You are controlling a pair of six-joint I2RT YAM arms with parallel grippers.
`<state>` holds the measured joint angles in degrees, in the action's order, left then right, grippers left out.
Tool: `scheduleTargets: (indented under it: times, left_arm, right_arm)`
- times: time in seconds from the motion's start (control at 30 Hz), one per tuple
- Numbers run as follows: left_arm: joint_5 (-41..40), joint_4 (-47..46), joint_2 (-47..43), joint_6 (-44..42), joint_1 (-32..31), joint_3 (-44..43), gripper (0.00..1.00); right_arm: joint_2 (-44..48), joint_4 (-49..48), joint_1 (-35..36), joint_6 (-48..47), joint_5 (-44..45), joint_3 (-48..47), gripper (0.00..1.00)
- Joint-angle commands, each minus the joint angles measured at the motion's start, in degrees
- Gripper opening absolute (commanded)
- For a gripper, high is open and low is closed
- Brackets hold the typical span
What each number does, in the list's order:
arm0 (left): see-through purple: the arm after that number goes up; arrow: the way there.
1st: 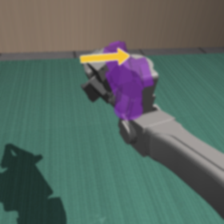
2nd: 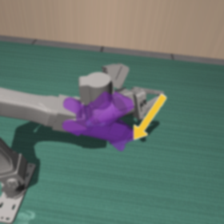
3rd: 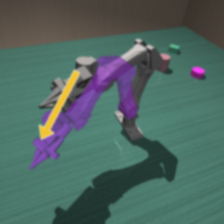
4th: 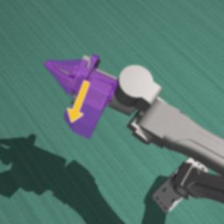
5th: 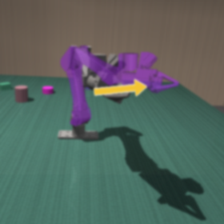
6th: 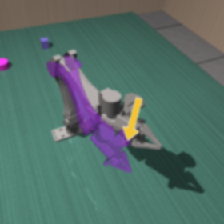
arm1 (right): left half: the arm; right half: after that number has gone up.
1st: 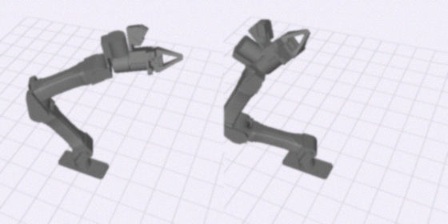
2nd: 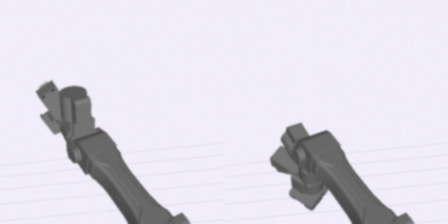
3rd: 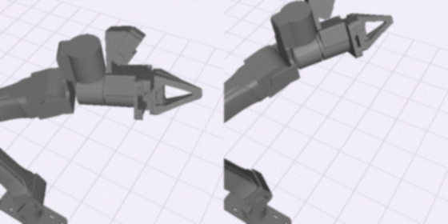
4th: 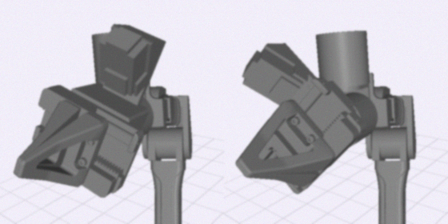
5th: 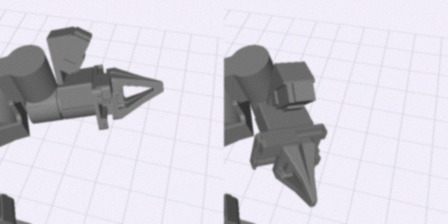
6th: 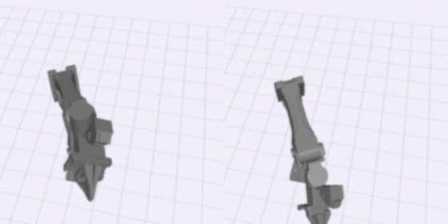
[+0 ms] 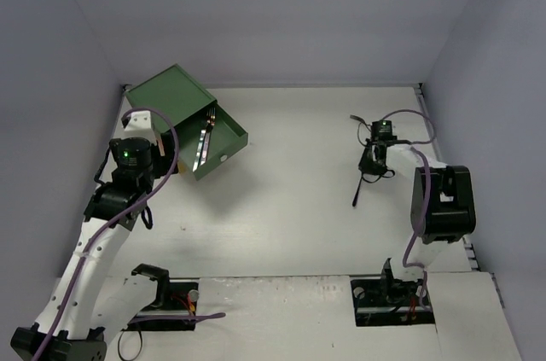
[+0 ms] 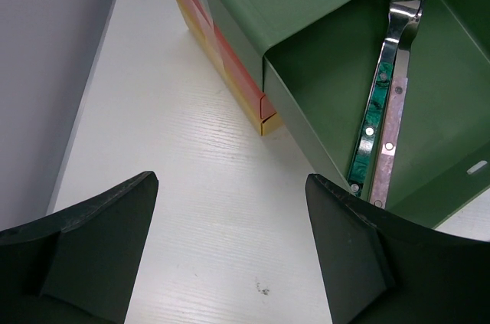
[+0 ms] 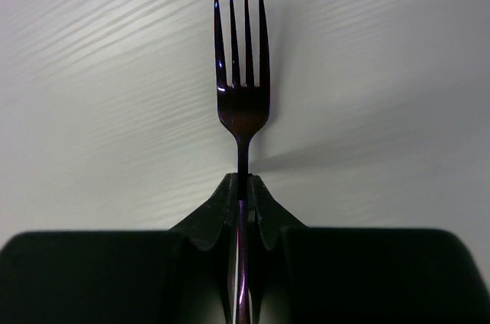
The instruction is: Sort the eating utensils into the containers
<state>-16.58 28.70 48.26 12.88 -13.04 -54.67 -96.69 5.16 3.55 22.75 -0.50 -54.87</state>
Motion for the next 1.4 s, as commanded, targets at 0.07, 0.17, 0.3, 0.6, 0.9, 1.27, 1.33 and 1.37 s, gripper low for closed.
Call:
scheduleTargets:
  times: [0.07, 0.17, 0.3, 0.6, 0.9, 1.27, 1.33, 1.37]
  left_arm:
    - [-2.99, -4.21, -1.3, 1.0, 0.47, 0.12, 0.75]
    - [-3.53, -4.68, -1.92, 1.0, 0.63, 0.51, 0.75]
    - [-4.48, -5.35, -2.82, 0.94, 0.73, 1.21, 0.75]
    - [-6.62, -6.61, -5.06, 0.74, 0.82, 2.7, 0.75]
    - [-7.82, -6.9, -5.44, 0.58, 0.91, 2.9, 0.75]
    - [-7.88, -6.82, -5.22, 0.65, 0.91, 2.96, 0.75]
    - [-7.82, -6.82, -5.16, 0.65, 0.91, 2.9, 0.75]
    - [-7.85, -6.79, -5.19, 0.65, 0.91, 2.9, 0.75]
  right_arm:
    - [13.27, 0.13, 14.0, 8.66, -2.08, -11.64, 0.0]
    - [13.15, -0.48, 20.56, 10.45, -1.57, -19.5, 0.0]
    - [9.09, -2.37, 30.98, 12.7, 2.02, -32.63, 0.0]
    - [-5.86, -12.98, 42.86, 18.88, 7.61, -48.2, 0.0]
    - [-14.76, -20.41, 48.72, 22.08, 12.99, -54.92, 0.0]
    - [-18.53, -24.08, 50.5, 26.35, 17.64, -52.68, 0.0]
    - [-18.99, -24.14, 50.61, 26.75, 17.29, -51.87, 0.0]
    - [-19.09, -24.14, 50.7, 26.82, 17.26, -51.39, 0.0]
